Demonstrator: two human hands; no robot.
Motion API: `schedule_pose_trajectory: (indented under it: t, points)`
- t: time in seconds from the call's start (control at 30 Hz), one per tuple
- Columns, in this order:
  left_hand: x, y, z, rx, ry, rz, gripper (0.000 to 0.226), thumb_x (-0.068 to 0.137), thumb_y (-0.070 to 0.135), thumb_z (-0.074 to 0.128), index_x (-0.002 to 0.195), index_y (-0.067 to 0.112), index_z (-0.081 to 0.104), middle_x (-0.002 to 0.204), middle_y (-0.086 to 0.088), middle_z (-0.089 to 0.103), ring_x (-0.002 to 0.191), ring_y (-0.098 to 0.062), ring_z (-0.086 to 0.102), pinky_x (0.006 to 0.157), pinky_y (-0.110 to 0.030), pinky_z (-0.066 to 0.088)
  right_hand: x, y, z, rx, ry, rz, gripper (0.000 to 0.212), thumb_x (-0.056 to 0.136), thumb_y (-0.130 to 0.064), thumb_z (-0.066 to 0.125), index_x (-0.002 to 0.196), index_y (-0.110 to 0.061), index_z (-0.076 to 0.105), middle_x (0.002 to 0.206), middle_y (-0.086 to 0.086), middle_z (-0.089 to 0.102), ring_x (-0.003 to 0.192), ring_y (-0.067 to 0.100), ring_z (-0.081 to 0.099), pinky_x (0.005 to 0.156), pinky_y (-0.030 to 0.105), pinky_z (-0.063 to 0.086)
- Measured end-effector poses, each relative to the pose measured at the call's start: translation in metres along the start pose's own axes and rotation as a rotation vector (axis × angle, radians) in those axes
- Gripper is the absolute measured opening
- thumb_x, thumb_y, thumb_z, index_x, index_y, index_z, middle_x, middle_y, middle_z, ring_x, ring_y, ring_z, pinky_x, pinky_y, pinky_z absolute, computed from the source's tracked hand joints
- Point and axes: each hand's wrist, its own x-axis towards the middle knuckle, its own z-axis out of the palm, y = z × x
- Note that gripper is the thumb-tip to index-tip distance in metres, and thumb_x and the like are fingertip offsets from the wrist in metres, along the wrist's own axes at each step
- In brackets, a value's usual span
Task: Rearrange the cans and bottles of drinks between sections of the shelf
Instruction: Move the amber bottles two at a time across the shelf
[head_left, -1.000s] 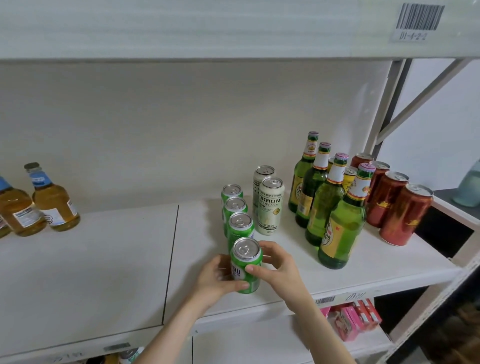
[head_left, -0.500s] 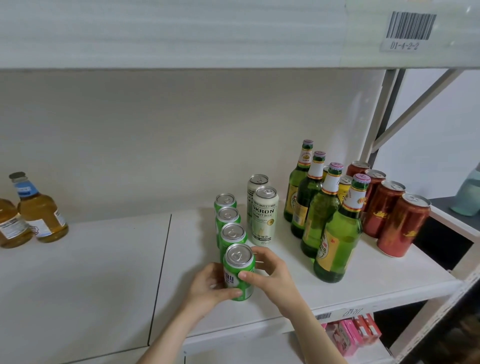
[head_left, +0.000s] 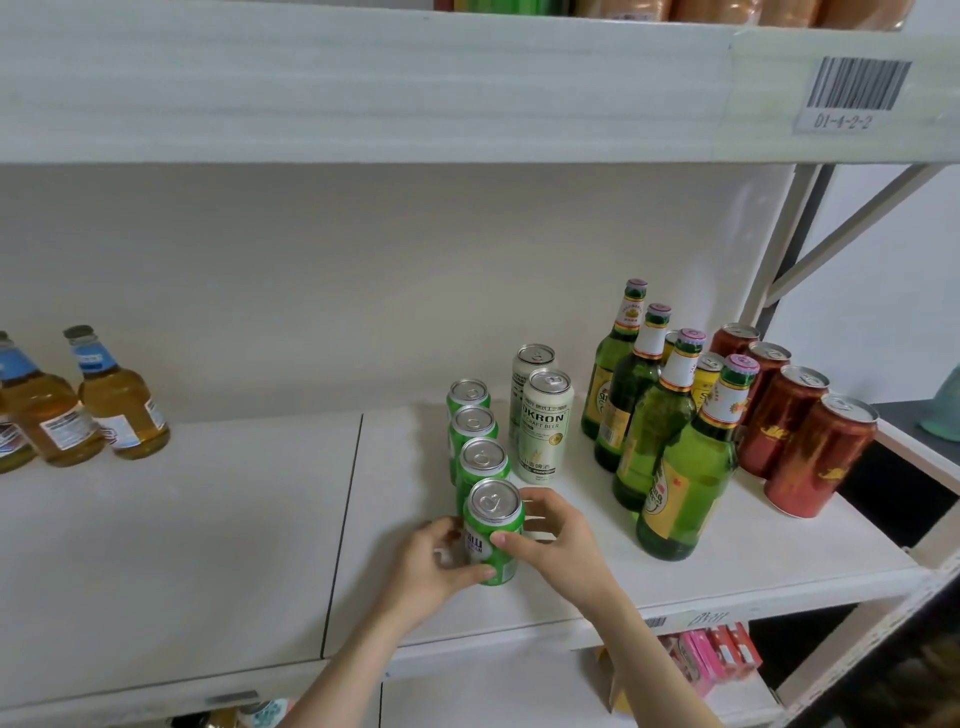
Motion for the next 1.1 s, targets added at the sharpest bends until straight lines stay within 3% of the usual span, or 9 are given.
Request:
schedule_pose_trajectory:
  t: [0.07,0.17,0.27,0.4,0.57,0.67,0.73,0.93,1.1]
  points:
    - [-0.005,-0.002,-0.005,0.125,0.044,0.028,0.058,0.05,0.055,0.08,0.103,0.035,0.07,0.107,0.011,0.071,0.098,0.004,0.063,0.084,-0.012,0.047,-0.003,-0.003,0.0,-0.08,0.031,-0.005,0.047,0.066,-0.033,0.09,0.106,-0.029,0.064,0.103,-0.008,0.072,0.098,0.011,0.067,0.082,0.029,0.056]
    - [-0.016,-0.004,-0.016,0.307,0.121,0.118,0.061,0.069,0.04,0.084,0.122,0.015,0.067,0.119,0.001,0.064,0.112,-0.013,0.06,0.095,-0.021,0.044,-0.012,-0.006,0.002,-0.247,0.118,-0.056,0.041,0.072,-0.038,0.085,0.105,-0.032,0.061,0.103,-0.013,0.069,0.096,0.008,0.065,0.074,0.015,0.047]
    - [-0.035,-0.01,-0.032,0.497,0.163,0.193,0.053,0.081,0.036,0.075,0.127,0.012,0.063,0.125,-0.001,0.062,0.118,-0.021,0.057,0.098,-0.024,0.041,-0.028,-0.01,0.004,-0.467,0.259,-0.149,0.047,0.079,-0.044,0.077,0.117,-0.024,0.06,0.109,-0.009,0.065,0.101,0.013,0.063,0.08,0.029,0.05]
    - [-0.068,-0.014,-0.058,0.731,0.246,0.265,0.058,0.081,0.051,0.047,0.121,0.012,0.066,0.126,-0.006,0.065,0.114,-0.027,0.065,0.085,-0.033,0.057,-0.05,-0.013,0.015,-0.833,0.395,-0.318,0.057,0.085,-0.052,0.053,0.124,-0.011,0.06,0.114,0.005,0.067,0.103,0.03,0.064,0.08,0.044,0.052]
    - [-0.114,-0.011,-0.101,0.989,0.312,0.338,0.061,0.086,0.046,0.041,0.133,0.011,0.058,0.144,-0.015,0.054,0.133,-0.033,0.051,0.101,-0.048,0.05,-0.084,-0.029,0.048,-1.128,0.412,-0.354,0.065,0.085,-0.052,0.043,0.13,-0.007,0.056,0.13,0.015,0.061,0.115,0.036,0.06,0.091,0.05,0.046]
    - [-0.145,-0.013,-0.129,1.127,0.349,0.334,0.063,0.089,0.047,0.037,0.14,0.012,0.052,0.151,-0.015,0.045,0.14,-0.031,0.043,0.115,-0.048,0.031,-0.106,-0.039,0.078,-1.182,0.407,-0.369,0.066,0.085,-0.051,0.041,0.131,-0.006,0.056,0.133,0.017,0.06,0.119,0.038,0.058,0.097,0.055,0.043]
    - [-0.162,-0.016,-0.149,1.18,0.372,0.341,0.063,0.09,0.046,0.039,0.142,0.012,0.05,0.153,-0.015,0.042,0.142,-0.032,0.04,0.113,-0.047,0.022,-0.118,-0.048,0.098,-1.193,0.401,-0.373,0.066,0.086,-0.052,0.04,0.131,-0.007,0.056,0.136,0.017,0.058,0.123,0.038,0.055,0.1,0.057,0.039]
    - [-0.204,-0.03,-0.206,1.289,0.441,0.308,0.07,0.085,0.044,0.067,0.145,0.012,0.048,0.155,-0.017,0.038,0.144,-0.034,0.036,0.115,-0.048,0.016,-0.144,-0.071,0.16,-1.179,0.351,-0.374,0.064,0.086,-0.051,0.04,0.133,-0.01,0.054,0.142,0.016,0.054,0.129,0.035,0.051,0.106,0.055,0.031]
    - [-0.221,-0.04,-0.249,1.334,0.468,0.243,0.074,0.083,0.044,0.07,0.146,0.012,0.045,0.156,-0.019,0.035,0.145,-0.036,0.034,0.115,-0.051,0.016,-0.142,-0.085,0.207,-1.175,0.282,-0.382,0.065,0.086,-0.051,0.041,0.136,-0.011,0.053,0.143,0.016,0.053,0.131,0.036,0.049,0.109,0.054,0.027]
